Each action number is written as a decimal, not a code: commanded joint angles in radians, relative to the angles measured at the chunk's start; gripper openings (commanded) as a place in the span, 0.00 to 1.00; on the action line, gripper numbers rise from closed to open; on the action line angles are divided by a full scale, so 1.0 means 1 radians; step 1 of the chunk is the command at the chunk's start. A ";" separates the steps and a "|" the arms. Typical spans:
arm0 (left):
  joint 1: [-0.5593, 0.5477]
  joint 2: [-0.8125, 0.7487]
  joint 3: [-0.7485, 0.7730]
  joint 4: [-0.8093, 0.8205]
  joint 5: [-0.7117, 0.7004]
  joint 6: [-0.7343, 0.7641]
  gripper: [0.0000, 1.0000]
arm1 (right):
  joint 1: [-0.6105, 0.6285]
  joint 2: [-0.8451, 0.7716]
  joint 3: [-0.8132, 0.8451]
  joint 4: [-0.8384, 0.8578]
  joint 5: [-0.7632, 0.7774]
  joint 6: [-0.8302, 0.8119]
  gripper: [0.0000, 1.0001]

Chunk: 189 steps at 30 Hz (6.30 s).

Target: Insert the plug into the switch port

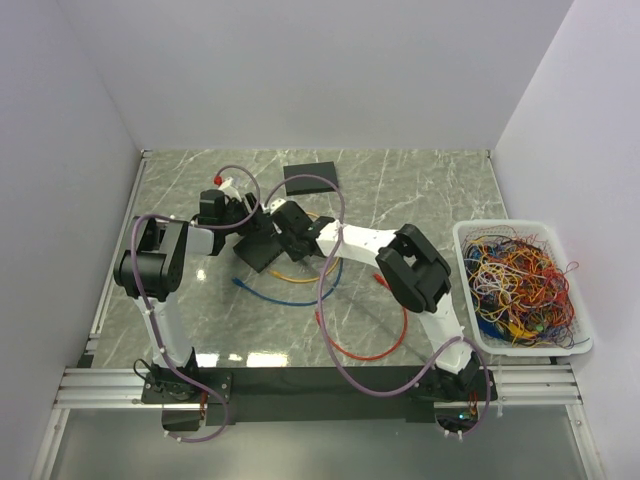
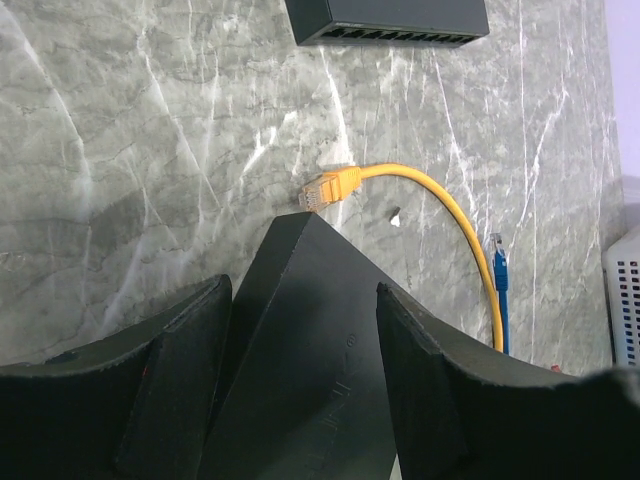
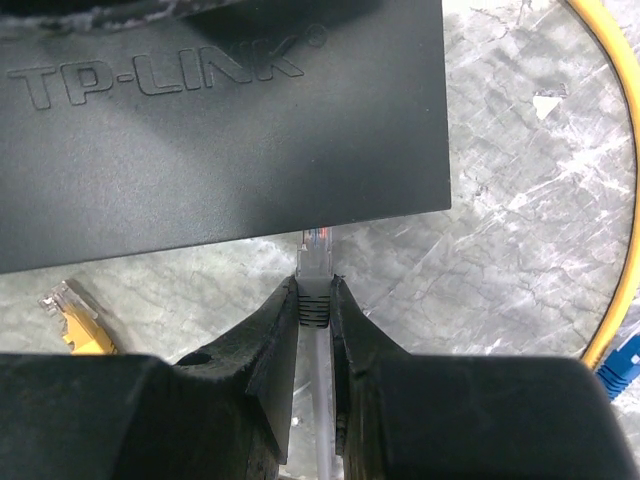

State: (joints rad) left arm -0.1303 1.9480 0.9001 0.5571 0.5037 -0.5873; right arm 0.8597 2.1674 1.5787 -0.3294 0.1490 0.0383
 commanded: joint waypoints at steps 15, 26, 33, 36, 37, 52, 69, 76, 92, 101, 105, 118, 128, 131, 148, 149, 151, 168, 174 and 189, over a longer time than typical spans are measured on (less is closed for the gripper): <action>-0.035 0.012 -0.020 0.027 0.111 0.015 0.58 | -0.007 -0.124 -0.157 0.207 -0.141 -0.095 0.00; -0.063 0.011 -0.030 -0.005 0.084 0.020 0.54 | -0.024 -0.093 -0.131 0.194 -0.146 -0.072 0.00; -0.077 0.020 -0.035 -0.016 0.075 0.007 0.53 | -0.024 -0.081 -0.121 0.202 -0.144 -0.064 0.00; -0.084 0.031 -0.041 0.000 0.085 -0.002 0.52 | -0.024 -0.084 -0.115 0.210 -0.144 -0.055 0.00; -0.084 0.035 -0.043 0.003 0.090 -0.005 0.52 | -0.024 -0.086 -0.112 0.213 -0.167 -0.052 0.00; -0.112 0.032 -0.089 0.015 0.090 -0.017 0.52 | -0.027 -0.046 -0.022 0.328 -0.190 0.035 0.00; -0.173 0.101 -0.124 0.086 0.134 -0.049 0.53 | -0.036 0.054 0.221 0.429 -0.403 -0.029 0.00; -0.190 0.140 -0.161 0.216 0.234 -0.137 0.54 | -0.036 -0.026 0.072 0.690 -0.505 -0.092 0.00; -0.209 0.117 -0.135 0.063 0.089 -0.106 0.55 | -0.034 -0.010 0.049 0.645 -0.341 -0.123 0.58; -0.077 0.081 -0.129 0.049 0.035 -0.157 0.58 | -0.034 -0.188 -0.187 0.662 -0.253 -0.087 0.83; -0.011 0.101 -0.092 0.079 0.084 -0.181 0.59 | -0.036 -0.297 -0.279 0.653 -0.198 -0.089 0.86; 0.023 0.008 0.092 -0.118 0.038 -0.194 0.62 | -0.044 -0.645 -0.431 0.437 -0.031 -0.081 0.89; -0.002 -0.461 -0.160 -0.316 -0.261 -0.063 0.63 | 0.022 -0.841 -0.594 0.337 -0.034 0.031 0.87; -0.014 -0.633 -0.249 -0.373 -0.376 -0.014 0.63 | 0.054 -0.807 -0.568 0.297 -0.034 0.038 0.86; -0.032 -0.931 -0.498 -0.349 -0.717 -0.039 0.63 | 0.087 -0.365 -0.270 0.144 -0.110 0.077 0.70; -0.032 -0.928 -0.509 -0.341 -0.712 -0.049 0.63 | 0.087 -0.354 -0.264 0.145 -0.117 0.078 0.69; -0.032 -0.910 -0.514 -0.316 -0.708 -0.060 0.63 | 0.087 -0.314 -0.258 0.150 -0.137 0.080 0.66; -0.032 -0.733 -0.449 -0.369 -0.834 -0.171 0.60 | 0.085 -0.138 -0.167 0.141 -0.172 0.101 0.60; -0.034 -0.733 -0.457 -0.352 -0.807 -0.155 0.60 | 0.082 -0.127 -0.164 0.144 -0.164 0.106 0.57; -0.037 -0.732 -0.458 -0.347 -0.803 -0.152 0.59 | 0.076 -0.100 -0.151 0.106 -0.124 0.109 0.31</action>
State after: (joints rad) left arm -0.1616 1.2366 0.4301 0.1757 -0.2943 -0.7376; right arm 0.9417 2.0567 1.3914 -0.2047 -0.0071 0.1425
